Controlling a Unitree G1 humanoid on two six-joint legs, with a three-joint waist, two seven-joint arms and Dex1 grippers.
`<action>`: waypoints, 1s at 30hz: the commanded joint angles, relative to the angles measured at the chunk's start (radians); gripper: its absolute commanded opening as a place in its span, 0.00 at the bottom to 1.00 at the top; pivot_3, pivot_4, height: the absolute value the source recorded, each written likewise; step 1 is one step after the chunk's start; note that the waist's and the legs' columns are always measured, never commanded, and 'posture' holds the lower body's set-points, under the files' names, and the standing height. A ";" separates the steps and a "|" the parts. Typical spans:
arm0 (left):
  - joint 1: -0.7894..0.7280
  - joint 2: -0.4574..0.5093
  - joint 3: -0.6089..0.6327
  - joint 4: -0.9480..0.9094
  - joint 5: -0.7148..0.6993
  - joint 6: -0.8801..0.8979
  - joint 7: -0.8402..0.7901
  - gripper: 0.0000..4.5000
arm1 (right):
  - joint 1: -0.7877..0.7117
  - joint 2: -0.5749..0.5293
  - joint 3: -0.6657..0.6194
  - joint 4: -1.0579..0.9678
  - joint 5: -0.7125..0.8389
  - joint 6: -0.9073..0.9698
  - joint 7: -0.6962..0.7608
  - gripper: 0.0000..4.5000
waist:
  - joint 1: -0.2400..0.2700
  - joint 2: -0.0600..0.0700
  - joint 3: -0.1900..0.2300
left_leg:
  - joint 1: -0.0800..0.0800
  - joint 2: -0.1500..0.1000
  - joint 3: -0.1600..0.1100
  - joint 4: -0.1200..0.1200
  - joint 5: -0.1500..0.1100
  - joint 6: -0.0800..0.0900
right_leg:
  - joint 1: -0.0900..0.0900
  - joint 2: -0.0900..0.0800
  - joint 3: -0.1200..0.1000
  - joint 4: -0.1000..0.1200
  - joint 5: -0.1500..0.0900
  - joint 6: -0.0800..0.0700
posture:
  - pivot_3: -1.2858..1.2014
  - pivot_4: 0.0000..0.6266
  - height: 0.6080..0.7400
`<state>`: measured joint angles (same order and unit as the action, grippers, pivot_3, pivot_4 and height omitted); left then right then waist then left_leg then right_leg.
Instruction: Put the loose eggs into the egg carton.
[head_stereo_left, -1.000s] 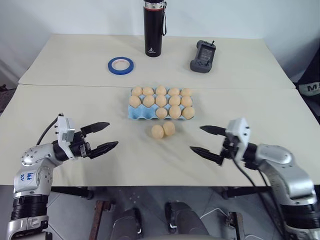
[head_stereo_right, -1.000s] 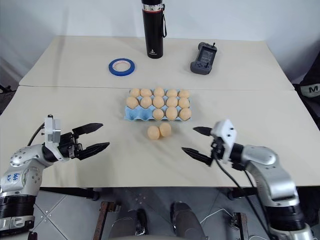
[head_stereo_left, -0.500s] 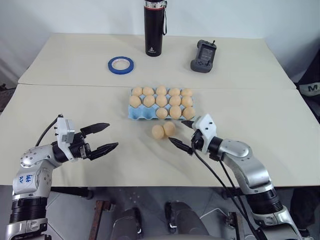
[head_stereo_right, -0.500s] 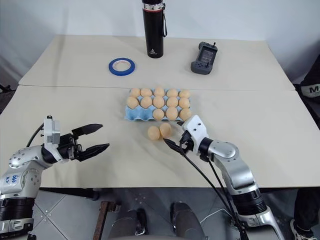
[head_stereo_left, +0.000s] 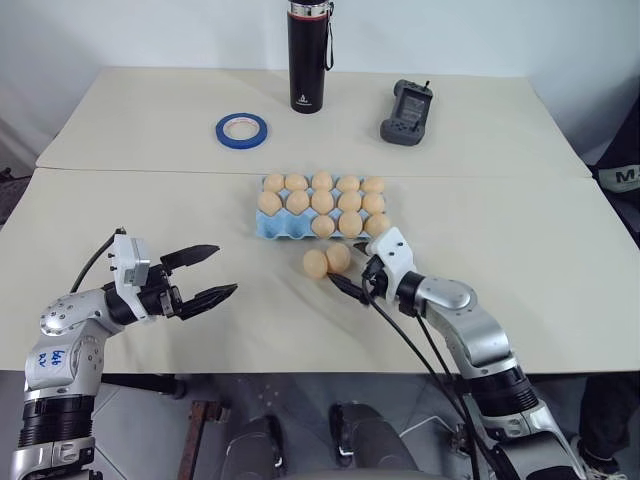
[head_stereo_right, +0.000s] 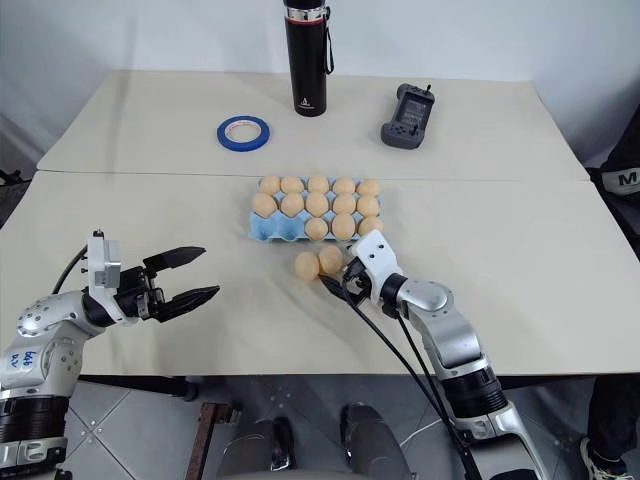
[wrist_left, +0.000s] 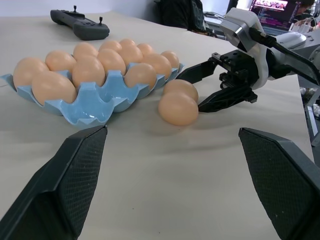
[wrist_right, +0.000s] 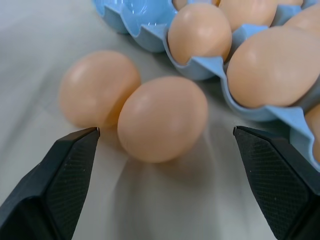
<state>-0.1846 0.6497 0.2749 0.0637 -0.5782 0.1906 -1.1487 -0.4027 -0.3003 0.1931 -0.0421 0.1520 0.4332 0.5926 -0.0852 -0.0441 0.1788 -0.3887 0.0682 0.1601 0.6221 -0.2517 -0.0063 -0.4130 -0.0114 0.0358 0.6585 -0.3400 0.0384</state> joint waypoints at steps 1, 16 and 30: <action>0.008 0.008 0.027 -0.037 -0.022 -0.002 0.005 1.00 | -0.026 0.012 -0.002 0.012 -0.018 -0.028 -0.017 0.99 | 0.001 0.000 0.000 | 0.000 0.000 0.000 0.000 0.000 0.000 | 0.000 0.000 0.000 0.000 0.000 0.000 | 0.52 0.24 1.00; 0.012 0.006 0.026 -0.046 -0.025 0.000 0.014 1.00 | -0.013 0.008 -0.026 -0.070 0.009 0.009 0.004 0.42 | 0.000 0.000 0.000 | 0.000 0.000 0.000 0.000 0.000 -0.001 | 0.000 0.000 0.000 0.000 0.000 0.000 | 0.52 0.24 1.00; -0.006 -0.010 0.010 -0.032 -0.019 -0.006 0.014 1.00 | 0.037 -0.096 -0.084 -0.260 0.123 0.187 0.053 0.00 | 0.000 0.000 0.000 | 0.000 0.000 0.000 0.000 0.000 0.000 | 0.000 0.000 0.000 0.000 -0.001 -0.001 | 0.52 0.24 1.00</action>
<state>-0.1817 0.6416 0.2747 0.0504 -0.5835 0.1954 -1.1348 -0.3675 -0.3932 0.1211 -0.2400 0.2351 0.5913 0.6342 -0.0849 -0.0442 0.1788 -0.3887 0.0684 0.1596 0.6217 -0.2520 -0.0061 -0.4131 -0.0111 0.0355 0.6588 -0.3405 0.0375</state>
